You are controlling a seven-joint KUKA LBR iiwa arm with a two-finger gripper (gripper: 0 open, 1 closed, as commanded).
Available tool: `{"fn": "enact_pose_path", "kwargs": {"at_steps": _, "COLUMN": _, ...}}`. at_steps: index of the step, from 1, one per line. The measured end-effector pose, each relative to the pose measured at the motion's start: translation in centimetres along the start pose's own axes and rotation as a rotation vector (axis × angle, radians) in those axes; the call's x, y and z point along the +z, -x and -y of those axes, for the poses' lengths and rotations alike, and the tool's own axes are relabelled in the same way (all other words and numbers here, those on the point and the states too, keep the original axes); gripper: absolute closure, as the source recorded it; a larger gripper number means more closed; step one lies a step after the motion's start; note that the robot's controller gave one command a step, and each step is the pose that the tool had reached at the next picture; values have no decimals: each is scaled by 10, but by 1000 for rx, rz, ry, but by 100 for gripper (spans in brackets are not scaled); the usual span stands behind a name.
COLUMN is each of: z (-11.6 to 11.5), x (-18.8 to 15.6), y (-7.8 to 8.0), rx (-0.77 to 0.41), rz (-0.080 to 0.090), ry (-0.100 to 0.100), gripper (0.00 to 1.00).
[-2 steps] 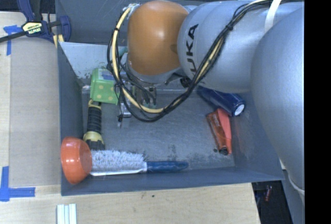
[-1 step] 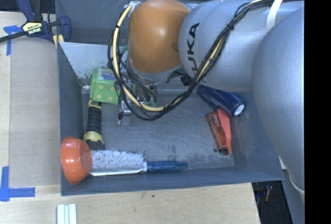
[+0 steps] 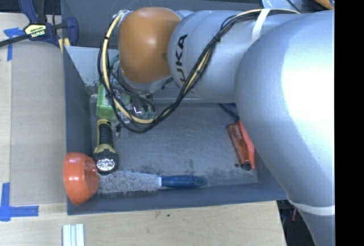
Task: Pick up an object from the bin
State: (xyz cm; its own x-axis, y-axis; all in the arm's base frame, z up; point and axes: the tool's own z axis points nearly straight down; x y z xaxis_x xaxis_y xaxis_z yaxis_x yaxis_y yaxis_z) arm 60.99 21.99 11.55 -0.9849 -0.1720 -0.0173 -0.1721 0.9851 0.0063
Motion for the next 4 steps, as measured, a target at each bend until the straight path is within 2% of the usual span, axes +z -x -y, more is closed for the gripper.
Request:
{"fn": "enact_pose_path", "kwargs": {"at_steps": 1, "z": 4, "x": -4, "y": 19, "rx": -13, "rz": 2, "ry": -2, "gripper": 0}}
{"fn": "enact_pose_path", "kwargs": {"at_steps": 2, "z": -16, "x": -9, "y": 23, "rx": -442, "rz": 3, "ry": 0, "gripper": 0}}
{"fn": "enact_pose_path", "kwargs": {"at_steps": 3, "z": -20, "x": 45, "y": 18, "rx": -429, "rz": 5, "ry": -5, "gripper": 0}}
{"fn": "enact_pose_path", "kwargs": {"at_steps": 4, "z": -21, "x": 45, "y": 17, "rx": -896, "rz": 13, "ry": -3, "gripper": 100}}
